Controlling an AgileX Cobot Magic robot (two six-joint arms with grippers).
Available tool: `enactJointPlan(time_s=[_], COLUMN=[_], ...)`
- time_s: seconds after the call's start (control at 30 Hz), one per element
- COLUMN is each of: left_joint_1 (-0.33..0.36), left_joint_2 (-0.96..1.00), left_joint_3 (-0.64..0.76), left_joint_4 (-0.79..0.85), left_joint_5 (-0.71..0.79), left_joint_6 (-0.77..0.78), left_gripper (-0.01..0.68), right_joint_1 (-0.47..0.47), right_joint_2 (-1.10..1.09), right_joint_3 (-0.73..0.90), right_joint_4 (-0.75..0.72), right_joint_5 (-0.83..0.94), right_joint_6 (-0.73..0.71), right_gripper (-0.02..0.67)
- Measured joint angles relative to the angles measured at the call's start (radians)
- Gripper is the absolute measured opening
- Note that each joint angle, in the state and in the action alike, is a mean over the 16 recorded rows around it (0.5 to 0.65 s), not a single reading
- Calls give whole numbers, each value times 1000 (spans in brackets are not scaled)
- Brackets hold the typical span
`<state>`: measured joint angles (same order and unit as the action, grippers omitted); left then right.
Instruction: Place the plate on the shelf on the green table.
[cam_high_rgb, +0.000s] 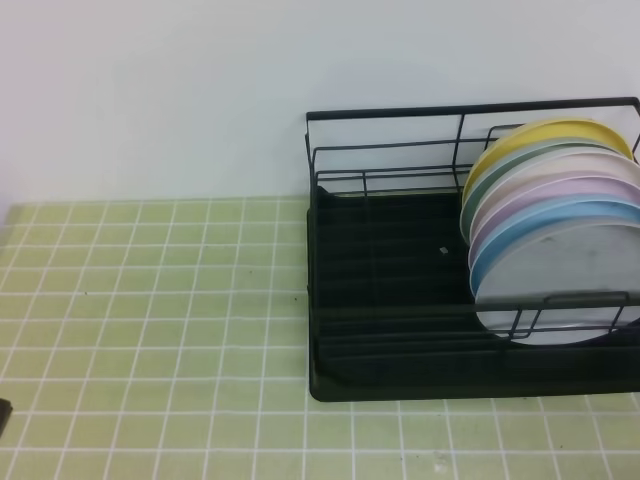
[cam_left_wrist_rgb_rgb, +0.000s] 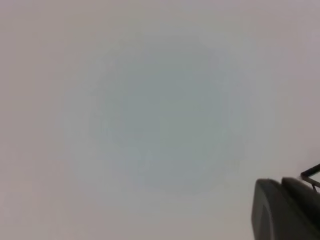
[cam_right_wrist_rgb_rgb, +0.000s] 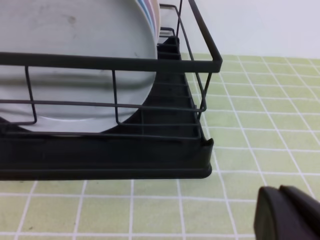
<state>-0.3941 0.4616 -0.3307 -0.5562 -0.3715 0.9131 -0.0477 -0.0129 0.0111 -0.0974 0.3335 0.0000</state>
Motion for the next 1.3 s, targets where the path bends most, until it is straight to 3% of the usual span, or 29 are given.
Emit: enactJointPlan(time_s=[0.37,0.57,0.8,1.07,1.3], left_joint_1=[307,424,451,451,451], left_joint_2=[-51,-157,-282,-351,-409], left_joint_3=[94,215,315,331,331], left_joint_4=[489,622,587,542,534], left_joint_5=[42,89,277,558,675], left_joint_6=[-654,-896,-935,-893,-871], left_gripper=[-2,-2,-2,-2,-2], right_joint_1=[0,0,0,0,0], right_joint_2=[-1,-2,-2,0,1], right_joint_3=[4,11,15,21,23], right_joint_4=[-2,-4,-6,-8,-9], right_joint_5=[-1,-2,-2,0,0], right_joint_6=[0,0,0,0,0], right_gripper=[-1,-1,-1,-1,-1])
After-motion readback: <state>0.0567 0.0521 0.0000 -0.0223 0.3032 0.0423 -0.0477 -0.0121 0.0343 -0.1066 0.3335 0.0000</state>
